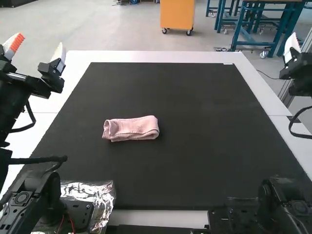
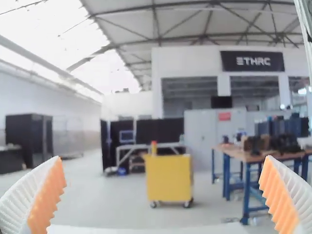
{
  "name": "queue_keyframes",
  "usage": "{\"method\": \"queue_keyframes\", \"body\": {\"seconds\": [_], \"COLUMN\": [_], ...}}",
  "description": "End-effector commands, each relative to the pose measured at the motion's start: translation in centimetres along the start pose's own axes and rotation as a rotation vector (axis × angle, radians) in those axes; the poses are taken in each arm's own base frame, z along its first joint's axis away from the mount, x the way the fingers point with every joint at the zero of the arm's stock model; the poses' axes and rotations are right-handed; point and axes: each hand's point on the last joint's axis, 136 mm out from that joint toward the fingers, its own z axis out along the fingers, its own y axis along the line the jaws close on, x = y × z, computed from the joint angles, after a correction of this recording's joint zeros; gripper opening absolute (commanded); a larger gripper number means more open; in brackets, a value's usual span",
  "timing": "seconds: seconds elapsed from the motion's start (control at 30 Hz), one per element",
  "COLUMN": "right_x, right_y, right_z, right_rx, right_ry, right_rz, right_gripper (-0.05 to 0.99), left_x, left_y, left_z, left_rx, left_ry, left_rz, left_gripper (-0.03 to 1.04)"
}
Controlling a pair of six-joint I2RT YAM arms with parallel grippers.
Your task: Fold the towel.
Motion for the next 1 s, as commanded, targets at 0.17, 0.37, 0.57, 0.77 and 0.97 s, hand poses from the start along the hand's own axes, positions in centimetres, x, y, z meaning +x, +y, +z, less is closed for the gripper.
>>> {"method": "queue_keyframes", "body": {"seconds": [0.17, 0.37, 0.57, 0.77, 0.97], "right_x": [12.2, 15.5, 22.4, 24.8, 24.8], "right_y": [-2.1, -2.3, -2.6, -2.4, -2.4], "right_z": [0.2, -0.4, -2.5, -3.8, -3.7], "right_rx": [0.092, 0.1, 0.112, 0.086, 0.084], "right_ry": [0.107, 0.139, 0.436, 0.546, 0.546], "right_rz": [-0.067, -0.026, -0.03, -0.074, -0.074], "right_gripper": [0.91, 0.91, 0.91, 0.91, 0.91], "left_x": [7.8, 15.4, 21.9, 22.9, 23.0], "left_y": [4.6, 6.9, 6.3, 6.3, 6.3], "left_z": [-0.9, -2.8, -5.0, -5.7, -5.7], "left_rx": [-0.287, -0.421, -0.451, -0.508, -0.512], "left_ry": [0.007, 0.248, 0.479, 0.484, 0.484], "left_rz": [0.318, 0.167, -0.096, -0.273, -0.285], "left_gripper": [0.96, 0.96, 0.96, 0.96, 0.96]}}
